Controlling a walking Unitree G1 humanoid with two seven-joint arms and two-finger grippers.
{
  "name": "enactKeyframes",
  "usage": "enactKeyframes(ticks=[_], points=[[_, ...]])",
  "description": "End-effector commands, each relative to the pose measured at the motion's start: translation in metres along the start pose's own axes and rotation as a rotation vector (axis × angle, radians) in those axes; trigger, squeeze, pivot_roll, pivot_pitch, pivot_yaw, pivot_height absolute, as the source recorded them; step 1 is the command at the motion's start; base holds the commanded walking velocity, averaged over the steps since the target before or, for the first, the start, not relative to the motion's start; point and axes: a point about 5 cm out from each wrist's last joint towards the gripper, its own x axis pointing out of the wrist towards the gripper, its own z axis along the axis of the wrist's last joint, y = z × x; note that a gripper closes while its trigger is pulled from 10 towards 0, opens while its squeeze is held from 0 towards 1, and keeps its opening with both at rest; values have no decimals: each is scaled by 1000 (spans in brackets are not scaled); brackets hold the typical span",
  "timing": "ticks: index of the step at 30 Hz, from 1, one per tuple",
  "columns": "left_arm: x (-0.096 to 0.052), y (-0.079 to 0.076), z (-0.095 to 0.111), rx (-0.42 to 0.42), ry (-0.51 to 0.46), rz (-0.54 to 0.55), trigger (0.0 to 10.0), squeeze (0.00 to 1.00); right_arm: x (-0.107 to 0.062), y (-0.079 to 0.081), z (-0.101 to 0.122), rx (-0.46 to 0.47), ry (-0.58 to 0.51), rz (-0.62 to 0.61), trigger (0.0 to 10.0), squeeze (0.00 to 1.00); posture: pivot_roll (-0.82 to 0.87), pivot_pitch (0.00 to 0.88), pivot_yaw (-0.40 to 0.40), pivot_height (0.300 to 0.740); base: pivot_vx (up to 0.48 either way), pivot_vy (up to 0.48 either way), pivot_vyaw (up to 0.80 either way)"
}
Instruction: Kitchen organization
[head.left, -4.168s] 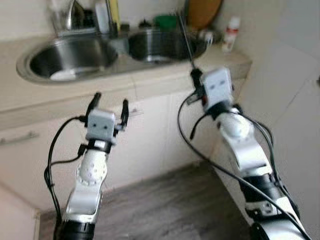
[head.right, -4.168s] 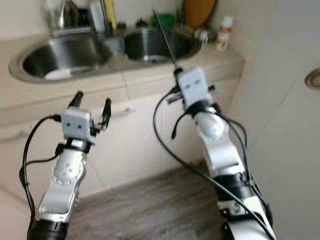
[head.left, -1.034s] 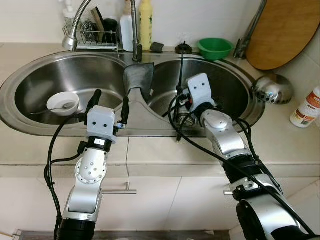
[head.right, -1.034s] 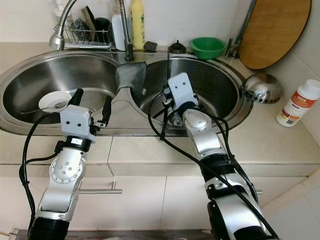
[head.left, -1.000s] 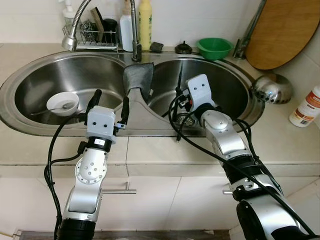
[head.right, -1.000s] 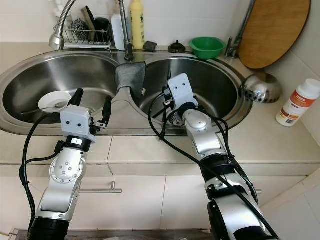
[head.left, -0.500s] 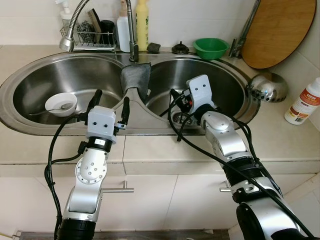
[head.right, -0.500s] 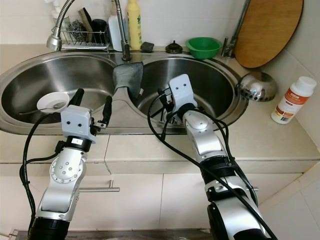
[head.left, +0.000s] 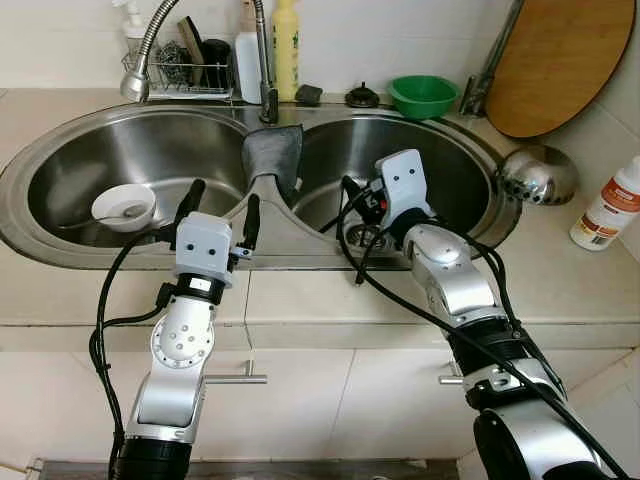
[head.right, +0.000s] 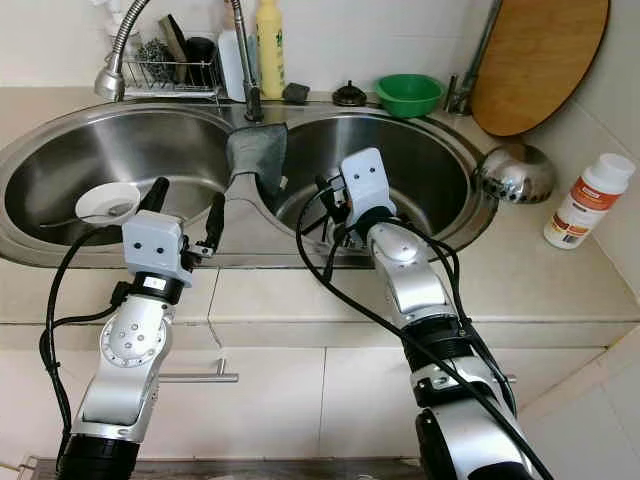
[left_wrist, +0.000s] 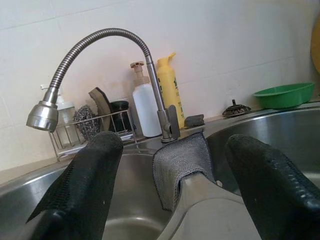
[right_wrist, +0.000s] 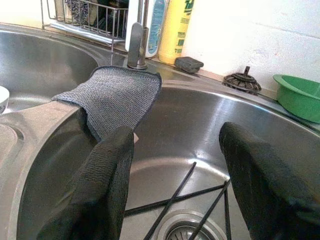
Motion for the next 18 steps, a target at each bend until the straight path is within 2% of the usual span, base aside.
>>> enactKeyframes(ticks=[1, 18], points=[[0, -3, -2, -3, 9, -20, 10000, 0, -1, -1, 2, 22, -12, -8, 10000, 1000, 28, 0, -34, 740, 0, 0, 0], [-1, -5, -1, -7, 9, -22, 10000, 0, -2, -2, 2, 28, -19, -22, 10000, 1000, 26, 0, -35, 740, 0, 0, 0]])
